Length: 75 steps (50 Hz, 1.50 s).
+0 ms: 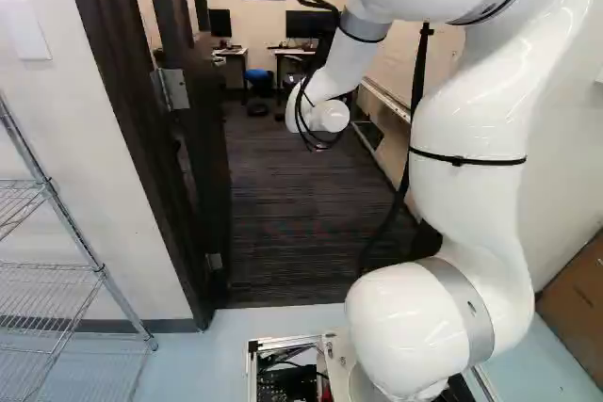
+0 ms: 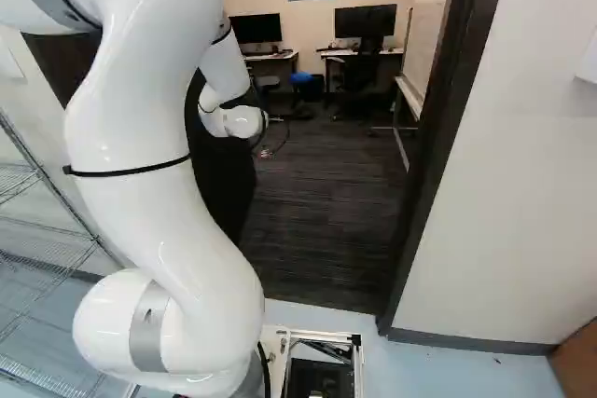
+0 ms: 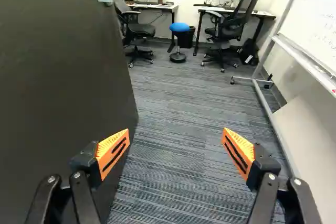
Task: Open the door and move inside
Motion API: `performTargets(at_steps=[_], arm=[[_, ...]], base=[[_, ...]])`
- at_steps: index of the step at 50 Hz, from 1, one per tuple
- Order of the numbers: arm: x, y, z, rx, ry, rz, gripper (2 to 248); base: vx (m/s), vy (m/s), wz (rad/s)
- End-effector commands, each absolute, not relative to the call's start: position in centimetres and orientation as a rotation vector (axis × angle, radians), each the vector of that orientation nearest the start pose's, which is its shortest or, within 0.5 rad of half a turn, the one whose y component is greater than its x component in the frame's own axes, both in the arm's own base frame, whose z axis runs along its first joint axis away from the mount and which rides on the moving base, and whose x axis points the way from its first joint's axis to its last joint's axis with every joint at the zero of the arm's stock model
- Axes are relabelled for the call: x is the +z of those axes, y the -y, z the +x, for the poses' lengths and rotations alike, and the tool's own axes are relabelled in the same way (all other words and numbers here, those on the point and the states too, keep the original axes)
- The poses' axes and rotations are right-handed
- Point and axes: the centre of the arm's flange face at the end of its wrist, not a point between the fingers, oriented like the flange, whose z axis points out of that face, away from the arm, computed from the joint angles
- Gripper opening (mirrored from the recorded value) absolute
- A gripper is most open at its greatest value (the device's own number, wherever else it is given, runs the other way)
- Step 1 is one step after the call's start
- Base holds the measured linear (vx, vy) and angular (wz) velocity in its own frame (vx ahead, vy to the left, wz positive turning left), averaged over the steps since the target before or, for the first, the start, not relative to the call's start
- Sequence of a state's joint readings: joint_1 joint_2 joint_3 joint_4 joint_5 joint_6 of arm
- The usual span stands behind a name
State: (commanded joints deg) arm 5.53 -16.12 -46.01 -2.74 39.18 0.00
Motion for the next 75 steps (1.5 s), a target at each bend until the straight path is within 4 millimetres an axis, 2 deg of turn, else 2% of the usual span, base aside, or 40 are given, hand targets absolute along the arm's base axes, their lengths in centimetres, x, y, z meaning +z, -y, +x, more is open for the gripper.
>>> performTargets(at_steps=[24, 57, 75], arm=[[41.2, -3.9, 47.8, -1.762, 0.155, -2.539, 247], [39.7, -1.5, 37.3, -1.793, 0.076, -2.548, 247], [38.5, -0.8, 32.7, -1.807, 0.042, -2.552, 247]], base=[[0.000, 0.000, 0.000], [0.000, 0.000, 0.000], [0.000, 0.000, 0.000]])
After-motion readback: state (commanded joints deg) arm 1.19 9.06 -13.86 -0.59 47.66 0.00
